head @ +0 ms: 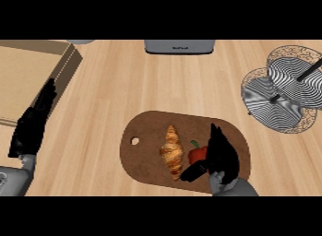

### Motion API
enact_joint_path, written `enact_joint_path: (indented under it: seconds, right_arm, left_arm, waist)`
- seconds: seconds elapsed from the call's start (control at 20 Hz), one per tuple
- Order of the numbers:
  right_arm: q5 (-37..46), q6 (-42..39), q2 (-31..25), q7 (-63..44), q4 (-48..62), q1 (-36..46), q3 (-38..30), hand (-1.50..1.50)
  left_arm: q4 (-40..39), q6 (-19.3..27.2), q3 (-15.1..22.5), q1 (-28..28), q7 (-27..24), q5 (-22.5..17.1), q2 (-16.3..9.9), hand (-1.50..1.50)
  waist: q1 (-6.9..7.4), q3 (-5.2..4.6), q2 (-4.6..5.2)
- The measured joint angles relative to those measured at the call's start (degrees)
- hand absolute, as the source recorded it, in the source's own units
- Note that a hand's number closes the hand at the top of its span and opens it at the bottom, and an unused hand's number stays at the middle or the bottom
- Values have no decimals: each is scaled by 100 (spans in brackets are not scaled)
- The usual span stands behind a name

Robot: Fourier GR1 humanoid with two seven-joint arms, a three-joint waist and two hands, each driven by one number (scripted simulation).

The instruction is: Pick the bell pepper from the cutting board and place it in the tiered basket

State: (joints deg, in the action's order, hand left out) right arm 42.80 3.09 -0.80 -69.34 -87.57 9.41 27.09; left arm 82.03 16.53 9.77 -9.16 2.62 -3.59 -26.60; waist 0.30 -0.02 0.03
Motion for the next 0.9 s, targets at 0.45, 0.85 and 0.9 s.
enact_joint_path:
  seconds: [0.45,0.85,0.9]
  right_arm:
    - [-414,-99,-111,225,586,310,122,150]
    - [-406,-61,-87,301,502,425,94,150]
    - [-456,-2,-69,265,449,430,182,150]
  left_arm:
    - [112,-126,-119,53,54,86,21,0]
    - [19,-206,-251,-10,71,218,135,0]
    - [61,-202,-244,23,78,241,155,0]
  waist:
    - [-9,-65,-63]
    - [-40,-45,-46]
    - [-28,-34,-39]
